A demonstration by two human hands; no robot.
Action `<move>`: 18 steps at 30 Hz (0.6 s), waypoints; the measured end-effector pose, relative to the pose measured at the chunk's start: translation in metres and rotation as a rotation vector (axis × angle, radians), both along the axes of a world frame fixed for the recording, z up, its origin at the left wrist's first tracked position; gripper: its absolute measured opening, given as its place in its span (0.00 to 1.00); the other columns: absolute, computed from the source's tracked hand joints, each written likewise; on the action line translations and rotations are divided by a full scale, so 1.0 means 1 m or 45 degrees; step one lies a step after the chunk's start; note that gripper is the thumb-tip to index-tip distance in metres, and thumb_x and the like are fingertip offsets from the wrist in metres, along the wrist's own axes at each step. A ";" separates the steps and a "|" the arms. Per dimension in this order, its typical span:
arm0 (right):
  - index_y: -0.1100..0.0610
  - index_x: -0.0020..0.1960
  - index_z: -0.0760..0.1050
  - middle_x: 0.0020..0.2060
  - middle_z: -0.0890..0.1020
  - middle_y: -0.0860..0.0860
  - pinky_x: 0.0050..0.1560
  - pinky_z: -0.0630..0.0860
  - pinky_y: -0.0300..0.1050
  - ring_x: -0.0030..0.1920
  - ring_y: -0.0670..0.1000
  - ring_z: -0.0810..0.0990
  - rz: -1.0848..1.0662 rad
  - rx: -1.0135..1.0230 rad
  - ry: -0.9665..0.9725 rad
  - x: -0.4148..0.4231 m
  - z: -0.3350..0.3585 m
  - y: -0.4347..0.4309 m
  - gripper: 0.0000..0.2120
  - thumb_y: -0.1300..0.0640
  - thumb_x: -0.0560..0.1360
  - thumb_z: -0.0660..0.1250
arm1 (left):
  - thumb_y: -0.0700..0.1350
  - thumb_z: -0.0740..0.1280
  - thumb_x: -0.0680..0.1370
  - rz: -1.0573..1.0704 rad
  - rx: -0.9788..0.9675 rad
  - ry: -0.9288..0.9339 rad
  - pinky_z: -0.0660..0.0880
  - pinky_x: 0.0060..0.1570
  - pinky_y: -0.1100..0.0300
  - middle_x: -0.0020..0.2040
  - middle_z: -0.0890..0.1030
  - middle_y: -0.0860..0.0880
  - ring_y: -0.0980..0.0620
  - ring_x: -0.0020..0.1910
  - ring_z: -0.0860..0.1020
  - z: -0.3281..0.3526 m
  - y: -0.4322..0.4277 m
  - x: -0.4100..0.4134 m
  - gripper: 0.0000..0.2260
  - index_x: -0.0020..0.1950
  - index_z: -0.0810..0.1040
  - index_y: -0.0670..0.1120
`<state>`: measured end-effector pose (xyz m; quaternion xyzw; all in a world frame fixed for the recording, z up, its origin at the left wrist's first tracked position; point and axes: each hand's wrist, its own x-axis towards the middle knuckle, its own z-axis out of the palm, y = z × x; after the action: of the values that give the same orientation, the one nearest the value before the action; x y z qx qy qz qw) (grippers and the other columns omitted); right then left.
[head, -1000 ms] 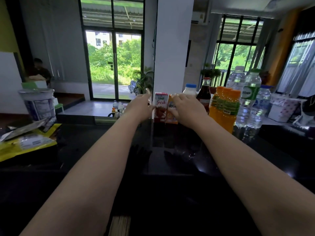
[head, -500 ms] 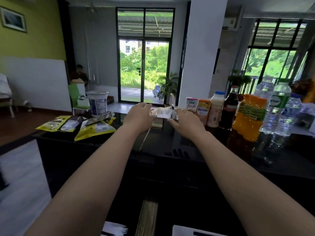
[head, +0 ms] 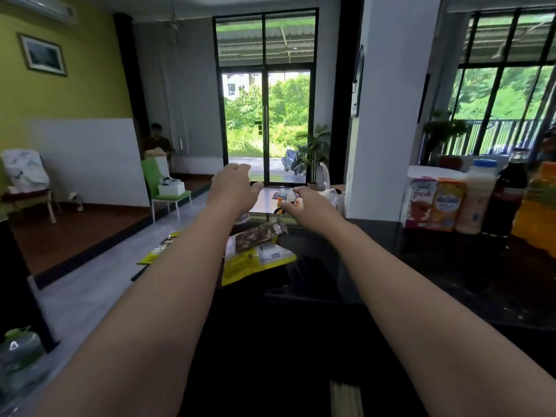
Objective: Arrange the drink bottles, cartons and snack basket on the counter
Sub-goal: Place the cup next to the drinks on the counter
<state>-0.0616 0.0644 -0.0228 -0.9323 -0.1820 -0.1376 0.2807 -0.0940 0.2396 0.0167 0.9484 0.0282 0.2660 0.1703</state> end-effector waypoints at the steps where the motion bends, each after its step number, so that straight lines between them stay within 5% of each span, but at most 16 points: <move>1: 0.56 0.75 0.61 0.72 0.69 0.55 0.65 0.69 0.52 0.70 0.56 0.68 0.024 0.004 0.035 0.010 -0.001 0.011 0.33 0.39 0.77 0.61 | 0.54 0.62 0.80 0.015 -0.009 0.005 0.63 0.69 0.48 0.75 0.64 0.43 0.42 0.73 0.62 -0.001 0.012 0.007 0.27 0.75 0.63 0.45; 11: 0.55 0.75 0.62 0.69 0.73 0.53 0.67 0.69 0.51 0.66 0.52 0.73 0.209 0.122 0.352 0.096 -0.011 0.056 0.41 0.38 0.70 0.71 | 0.58 0.69 0.74 -0.006 -0.103 0.078 0.66 0.66 0.47 0.76 0.58 0.42 0.41 0.73 0.63 -0.017 0.070 0.075 0.33 0.75 0.63 0.46; 18: 0.56 0.71 0.67 0.64 0.77 0.53 0.62 0.75 0.54 0.61 0.52 0.78 0.402 0.199 0.393 0.115 -0.023 0.091 0.36 0.43 0.69 0.74 | 0.53 0.73 0.73 -0.047 -0.114 0.011 0.71 0.59 0.52 0.68 0.69 0.43 0.44 0.63 0.73 -0.024 0.064 0.086 0.26 0.68 0.73 0.45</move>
<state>0.0531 0.1553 -0.0454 -0.8777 -0.2694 0.0387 0.3944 -0.0079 0.3039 -0.0074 0.9414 0.0234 0.2572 0.2171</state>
